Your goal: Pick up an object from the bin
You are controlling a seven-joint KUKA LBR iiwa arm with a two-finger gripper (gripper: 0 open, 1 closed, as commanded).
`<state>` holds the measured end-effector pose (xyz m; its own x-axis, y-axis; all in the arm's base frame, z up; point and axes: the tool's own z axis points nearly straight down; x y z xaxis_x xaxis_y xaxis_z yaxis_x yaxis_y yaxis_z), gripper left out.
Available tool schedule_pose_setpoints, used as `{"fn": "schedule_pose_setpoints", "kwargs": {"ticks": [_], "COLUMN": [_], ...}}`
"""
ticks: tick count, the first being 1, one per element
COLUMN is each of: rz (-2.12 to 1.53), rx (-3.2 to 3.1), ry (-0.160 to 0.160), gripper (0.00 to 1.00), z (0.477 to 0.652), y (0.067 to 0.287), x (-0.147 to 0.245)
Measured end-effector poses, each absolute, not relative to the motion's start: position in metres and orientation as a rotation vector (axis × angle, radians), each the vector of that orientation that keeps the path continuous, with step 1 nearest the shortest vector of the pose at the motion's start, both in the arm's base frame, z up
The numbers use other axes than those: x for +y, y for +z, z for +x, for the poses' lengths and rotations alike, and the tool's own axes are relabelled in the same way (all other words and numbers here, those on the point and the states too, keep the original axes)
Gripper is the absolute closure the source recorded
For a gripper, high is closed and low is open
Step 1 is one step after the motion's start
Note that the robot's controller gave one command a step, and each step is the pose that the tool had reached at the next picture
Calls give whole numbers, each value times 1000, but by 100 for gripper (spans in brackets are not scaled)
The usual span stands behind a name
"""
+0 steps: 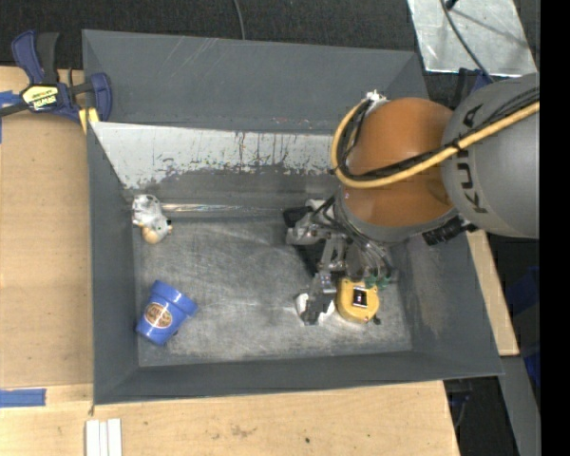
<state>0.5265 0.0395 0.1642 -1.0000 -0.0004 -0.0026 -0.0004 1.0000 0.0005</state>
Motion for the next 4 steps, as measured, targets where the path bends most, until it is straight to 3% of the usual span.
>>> {"fn": "schedule_pose_setpoints", "kwargs": {"ticks": [1, 2, 3, 4], "rz": [128, 65, 116, 171], "rx": [3132, 3139, 3136, 3134], "ry": [1, 1, 3, 2], "gripper": [0, 0, 0, 0], "z": [513, 507, 522, 517], "y": [92, 81, 101, 73], "x": [1, -13, -8, -4]}}
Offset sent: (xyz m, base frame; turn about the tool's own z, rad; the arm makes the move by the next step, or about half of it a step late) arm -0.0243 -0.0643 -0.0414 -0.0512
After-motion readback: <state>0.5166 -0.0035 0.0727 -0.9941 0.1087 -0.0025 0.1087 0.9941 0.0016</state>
